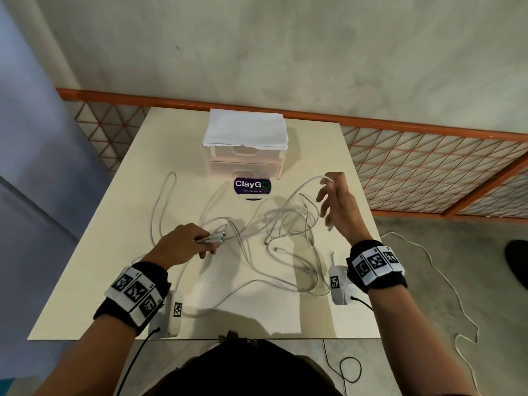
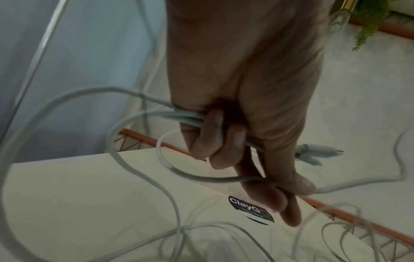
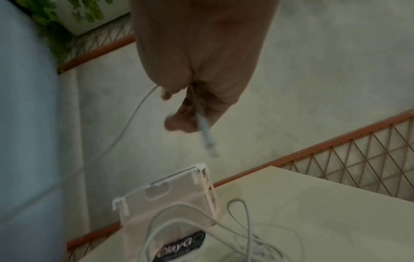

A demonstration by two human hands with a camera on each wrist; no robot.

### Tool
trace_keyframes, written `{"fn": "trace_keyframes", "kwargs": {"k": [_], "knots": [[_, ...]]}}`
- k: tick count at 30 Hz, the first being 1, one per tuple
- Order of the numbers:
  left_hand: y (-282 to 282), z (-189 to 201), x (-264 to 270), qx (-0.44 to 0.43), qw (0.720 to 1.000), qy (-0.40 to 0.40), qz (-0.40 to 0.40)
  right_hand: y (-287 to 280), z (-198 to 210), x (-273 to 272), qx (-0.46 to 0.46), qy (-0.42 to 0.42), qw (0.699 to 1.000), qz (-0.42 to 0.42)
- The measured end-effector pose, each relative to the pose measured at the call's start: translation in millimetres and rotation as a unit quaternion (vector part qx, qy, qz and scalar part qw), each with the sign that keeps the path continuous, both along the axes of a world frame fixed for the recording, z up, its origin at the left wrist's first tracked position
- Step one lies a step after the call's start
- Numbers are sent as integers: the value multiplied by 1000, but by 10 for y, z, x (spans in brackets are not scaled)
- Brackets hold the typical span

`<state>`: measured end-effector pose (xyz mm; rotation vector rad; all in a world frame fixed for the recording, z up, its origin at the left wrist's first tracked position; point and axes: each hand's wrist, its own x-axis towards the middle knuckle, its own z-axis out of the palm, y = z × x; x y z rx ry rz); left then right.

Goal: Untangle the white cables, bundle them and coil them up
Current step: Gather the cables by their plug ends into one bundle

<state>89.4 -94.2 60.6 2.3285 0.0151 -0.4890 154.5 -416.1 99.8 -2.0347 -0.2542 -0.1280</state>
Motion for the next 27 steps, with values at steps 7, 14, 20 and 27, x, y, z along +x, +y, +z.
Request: {"fn": "trace_keyframes", "kwargs": {"k": [7, 14, 20, 27], "knots": [[134, -38, -33, 20, 995, 88, -49, -424, -338, -174, -130, 181, 971, 82], [31, -121, -100, 33, 987, 128, -95, -474, -843, -377, -351, 314, 881, 44], [14, 62, -80, -56, 998, -14, 34, 231, -695, 47, -273, 121, 953, 50], [-57, 237, -122, -184, 973, -33, 134, 1103, -1125, 676, -300, 132, 933, 146]]}}
